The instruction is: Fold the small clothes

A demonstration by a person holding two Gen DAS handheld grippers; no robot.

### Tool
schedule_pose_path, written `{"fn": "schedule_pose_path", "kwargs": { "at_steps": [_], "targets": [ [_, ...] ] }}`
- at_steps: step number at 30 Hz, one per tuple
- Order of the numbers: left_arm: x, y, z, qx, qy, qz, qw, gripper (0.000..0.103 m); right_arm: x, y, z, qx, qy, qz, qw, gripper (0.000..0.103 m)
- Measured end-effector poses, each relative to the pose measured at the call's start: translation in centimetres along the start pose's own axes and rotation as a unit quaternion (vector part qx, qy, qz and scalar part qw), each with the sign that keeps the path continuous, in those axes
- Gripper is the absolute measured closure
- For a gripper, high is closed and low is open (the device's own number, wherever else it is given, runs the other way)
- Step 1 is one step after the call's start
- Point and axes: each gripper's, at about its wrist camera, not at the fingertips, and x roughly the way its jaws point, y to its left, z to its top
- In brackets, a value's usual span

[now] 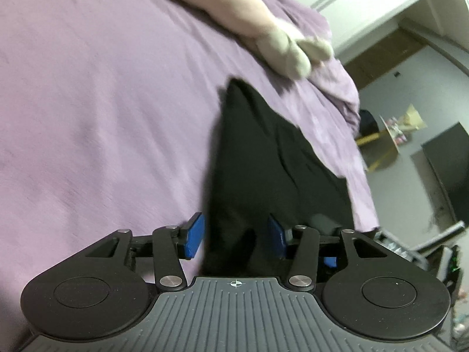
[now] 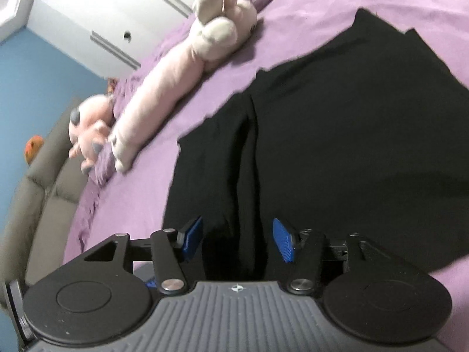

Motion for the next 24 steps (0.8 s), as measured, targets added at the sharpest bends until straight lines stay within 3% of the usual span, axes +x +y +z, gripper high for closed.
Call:
{"fn": "schedule_pose_path", "kwargs": {
  "at_steps": [5,8,12,17,20,22,24],
  "targets": [
    [0.8,-0.3,1.1,0.01,-0.006,0.044,0.9989,0.048,3.0,-0.2,2.3,0.029,0.017,0.006,0.999,0.051],
    [1.6,-0.9,1.0,0.029,-0.011,0.055,0.998,0.045,4.2,0.6,2.9,0.018,0.017,0.018,1.0,0.058],
    [2.8,-1.6,0.7,0.042,-0.015,0.042,0.9981,0.045,5.4,1.8,2.7,-0.031,0.023,-0.001,0.999,0.083],
    [4.1,-2.5,0.8,0.035,0.006,0.012,0.9993,0.044,5.2,3.2,2.3,-0.095,0.011,-0.045,0.994,0.093],
    [4.6,-3.7,0.7,0.058,0.009,0.012,0.9982,0.044,4.1,5.8,1.5,-0.196,-0.018,-0.108,0.974,0.094],
    [4.2,-4.6,0.5,0.08,0.004,-0.004,0.9968,0.044,2.5,7.0,0.9,-0.263,-0.061,-0.165,0.949,0.094],
    [4.0,-5.2,0.2,0.095,0.004,-0.006,0.9955,0.044,0.9,6.4,1.2,-0.275,-0.081,-0.198,0.937,0.094]
  ]
}}
